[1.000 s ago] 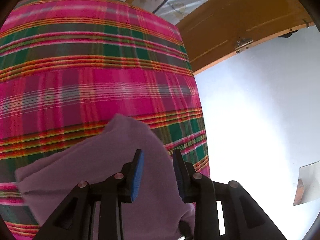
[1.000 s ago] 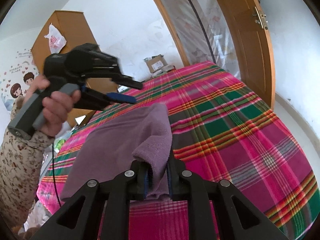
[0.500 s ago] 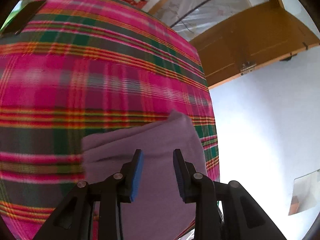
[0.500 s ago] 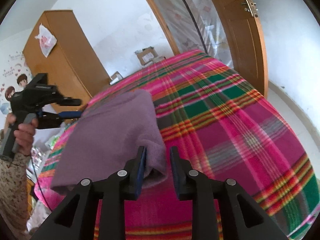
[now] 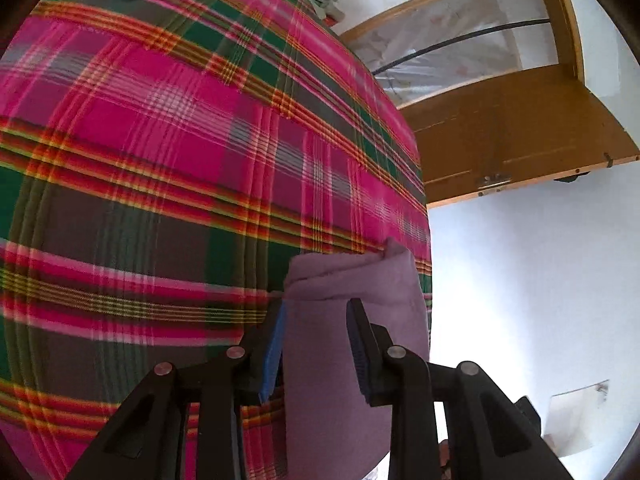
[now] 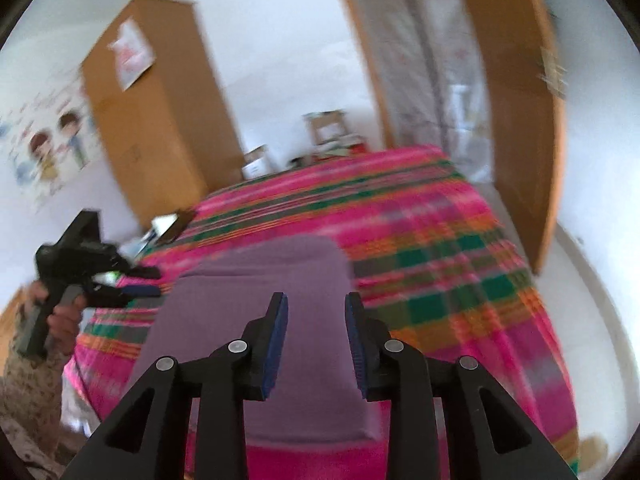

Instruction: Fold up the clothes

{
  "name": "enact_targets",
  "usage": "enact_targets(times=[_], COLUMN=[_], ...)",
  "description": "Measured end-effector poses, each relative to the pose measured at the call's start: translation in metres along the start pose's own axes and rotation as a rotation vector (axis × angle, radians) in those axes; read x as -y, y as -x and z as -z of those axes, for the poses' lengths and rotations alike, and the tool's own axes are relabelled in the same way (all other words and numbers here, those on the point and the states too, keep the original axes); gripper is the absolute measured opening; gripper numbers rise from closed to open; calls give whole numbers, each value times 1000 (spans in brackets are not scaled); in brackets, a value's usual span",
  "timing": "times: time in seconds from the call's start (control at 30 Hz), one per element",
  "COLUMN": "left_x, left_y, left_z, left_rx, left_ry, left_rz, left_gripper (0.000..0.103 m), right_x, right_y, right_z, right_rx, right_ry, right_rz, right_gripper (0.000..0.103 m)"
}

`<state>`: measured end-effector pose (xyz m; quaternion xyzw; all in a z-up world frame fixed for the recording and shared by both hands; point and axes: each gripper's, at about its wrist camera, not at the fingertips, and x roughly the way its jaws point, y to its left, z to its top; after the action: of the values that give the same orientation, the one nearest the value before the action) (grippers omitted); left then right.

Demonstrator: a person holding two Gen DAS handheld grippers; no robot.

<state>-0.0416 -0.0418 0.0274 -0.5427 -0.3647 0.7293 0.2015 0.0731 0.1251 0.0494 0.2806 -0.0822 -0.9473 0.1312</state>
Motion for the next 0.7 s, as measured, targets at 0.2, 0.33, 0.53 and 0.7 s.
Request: enact_targets(times=[0.2, 0.33, 0.53, 0.7], left_x=[-10, -11, -11, -13], left_y=[-8, -13, -21, -25], left_z=[7, 14, 21, 21], left_rx=[-47, -72, -103, -127], left_ry=[-15, -64, -125, -136], left_rz=[54, 91, 100, 124], left_gripper=[31, 31, 31, 31], right_x=[-53, -77, -100, -112], right_y=[-42, -80, -136, -168], right_z=[-39, -65, -77, -70], right_rx=[-32, -108, -262, -370], right_ry=[228, 346, 469, 527], right_rz=[-125, -193, -245, -309], right_gripper=[30, 21, 19, 19])
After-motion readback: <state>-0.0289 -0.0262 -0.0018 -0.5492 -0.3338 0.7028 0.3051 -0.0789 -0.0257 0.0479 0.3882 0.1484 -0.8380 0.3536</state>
